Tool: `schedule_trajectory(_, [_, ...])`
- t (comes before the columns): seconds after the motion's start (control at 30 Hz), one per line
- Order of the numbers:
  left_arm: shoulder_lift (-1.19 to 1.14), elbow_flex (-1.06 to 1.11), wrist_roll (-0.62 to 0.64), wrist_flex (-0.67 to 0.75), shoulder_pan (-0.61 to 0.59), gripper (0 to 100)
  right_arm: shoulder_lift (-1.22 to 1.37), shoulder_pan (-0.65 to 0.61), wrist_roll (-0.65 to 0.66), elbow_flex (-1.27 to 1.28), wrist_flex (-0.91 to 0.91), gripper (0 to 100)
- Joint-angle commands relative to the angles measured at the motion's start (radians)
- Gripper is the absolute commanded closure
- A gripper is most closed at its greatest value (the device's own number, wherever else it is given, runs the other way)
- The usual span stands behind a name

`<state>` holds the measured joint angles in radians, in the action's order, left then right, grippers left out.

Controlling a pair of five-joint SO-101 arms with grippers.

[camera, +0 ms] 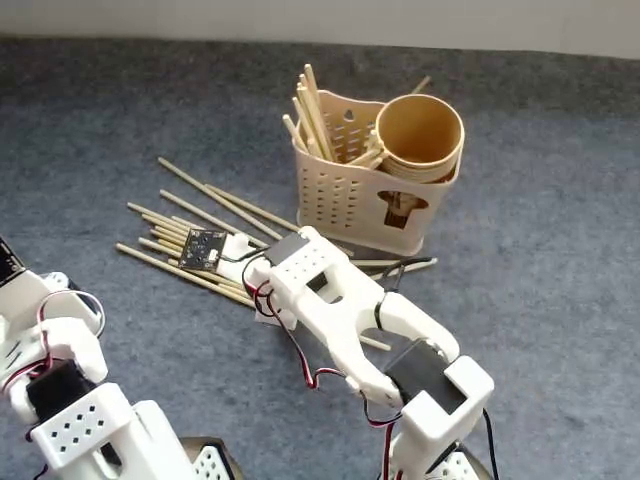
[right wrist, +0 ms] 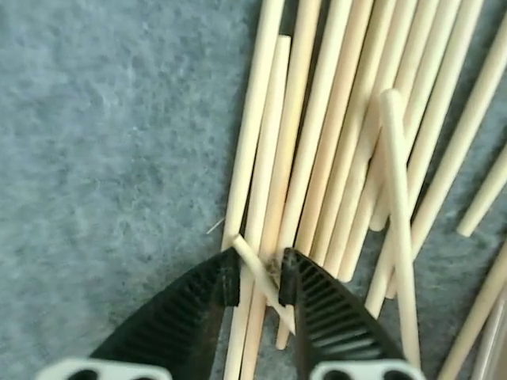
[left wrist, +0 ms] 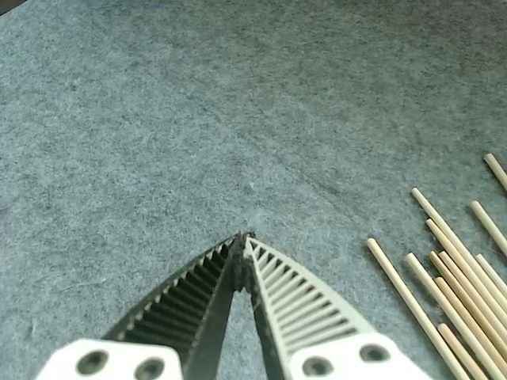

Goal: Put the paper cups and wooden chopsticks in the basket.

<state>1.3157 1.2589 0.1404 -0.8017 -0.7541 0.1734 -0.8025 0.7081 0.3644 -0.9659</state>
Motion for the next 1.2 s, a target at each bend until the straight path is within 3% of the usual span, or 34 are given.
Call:
schedule_trajectory(0.0, [0.012,-0.013,0.005,0.018,0.021,99,-0.002,0.016,0.006,-0.027,0.007,98.9])
schedule_trajectory(0.3, [0.012,-0.013,0.005,0.018,0.021,99,-0.022,0.033,0.003,-0.028,0.005,99.2])
schedule_trajectory(0.67, [0.012,-0.013,0.005,0.018,0.021,99,-0.406,0.127,-0.069,0.027,-0.051,99.3])
schedule_trajectory(1.03, [0.012,-0.013,0.003,0.018,0.021,99,-0.822,0.28,-0.292,0.056,-0.065,99.3])
schedule_trajectory(1.17, [0.012,-0.012,0.003,0.018,0.021,99,-0.94,0.283,-0.47,0.056,-0.056,99.1])
